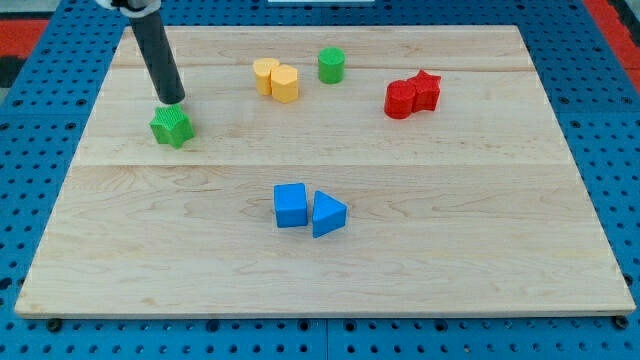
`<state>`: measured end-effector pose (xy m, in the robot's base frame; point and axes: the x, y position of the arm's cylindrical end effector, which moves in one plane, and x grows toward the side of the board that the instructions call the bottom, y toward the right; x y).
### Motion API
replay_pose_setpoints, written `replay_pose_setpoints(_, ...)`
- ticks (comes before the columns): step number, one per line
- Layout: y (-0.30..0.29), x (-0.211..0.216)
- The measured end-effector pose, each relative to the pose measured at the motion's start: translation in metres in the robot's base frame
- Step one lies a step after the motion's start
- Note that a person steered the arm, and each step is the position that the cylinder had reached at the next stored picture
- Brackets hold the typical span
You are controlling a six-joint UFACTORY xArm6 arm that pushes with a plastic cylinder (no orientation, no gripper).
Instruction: Place the green circle right to the yellow hexagon
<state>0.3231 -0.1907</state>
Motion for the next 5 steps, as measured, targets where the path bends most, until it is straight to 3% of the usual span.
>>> replay_pose_setpoints(3, 0.049, -0.1)
replay_pose_setpoints(5, 0.14, -0.122)
